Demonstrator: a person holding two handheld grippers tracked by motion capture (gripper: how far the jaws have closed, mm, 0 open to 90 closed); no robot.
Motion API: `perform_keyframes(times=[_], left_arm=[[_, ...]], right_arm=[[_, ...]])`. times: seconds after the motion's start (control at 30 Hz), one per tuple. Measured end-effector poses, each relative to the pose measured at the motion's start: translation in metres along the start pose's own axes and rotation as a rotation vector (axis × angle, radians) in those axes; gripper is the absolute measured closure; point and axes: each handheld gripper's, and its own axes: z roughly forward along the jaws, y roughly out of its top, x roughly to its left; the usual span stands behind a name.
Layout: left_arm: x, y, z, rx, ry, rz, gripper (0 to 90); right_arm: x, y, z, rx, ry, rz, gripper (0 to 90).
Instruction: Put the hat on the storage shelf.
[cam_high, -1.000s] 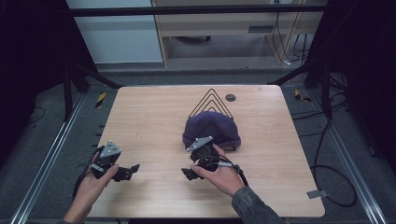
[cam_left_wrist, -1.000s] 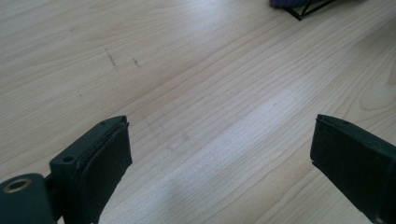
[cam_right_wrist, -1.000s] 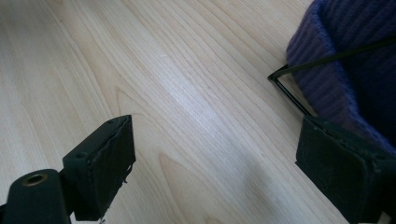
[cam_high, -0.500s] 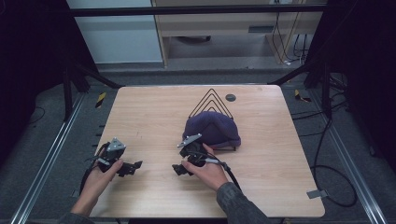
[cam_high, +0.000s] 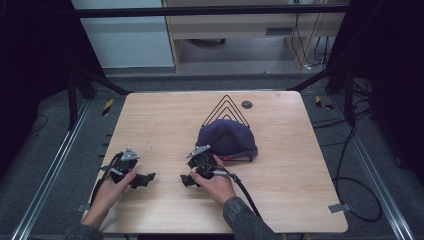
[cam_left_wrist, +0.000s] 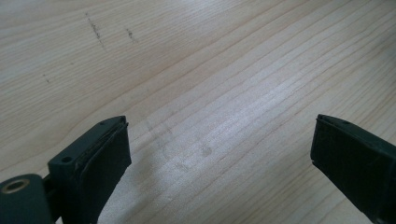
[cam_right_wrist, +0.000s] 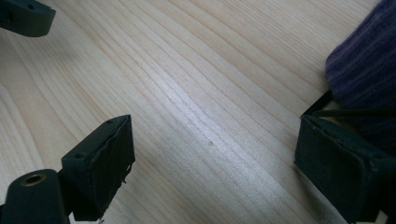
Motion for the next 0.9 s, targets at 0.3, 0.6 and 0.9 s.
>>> perform_keyframes(times=[0.3, 0.6, 0.9], left_arm=[[0.0, -0.004, 0.008, 0.051, -0.002, -0.022, 3.8], [-0.002, -0.008, 0.009, 0.039, 0.001, 0.005, 0.0], [-0.003, -0.01, 0.009, 0.027, -0.001, 0.006, 0.0]], right_arm=[[0.003, -0.003, 0.004, -0.01, -0.028, -0.013, 10.0], [0.007, -0.013, 0.01, -0.096, -0.081, -0.048, 7.2], [0.008, -0.013, 0.01, -0.097, -0.079, -0.049, 7.2]])
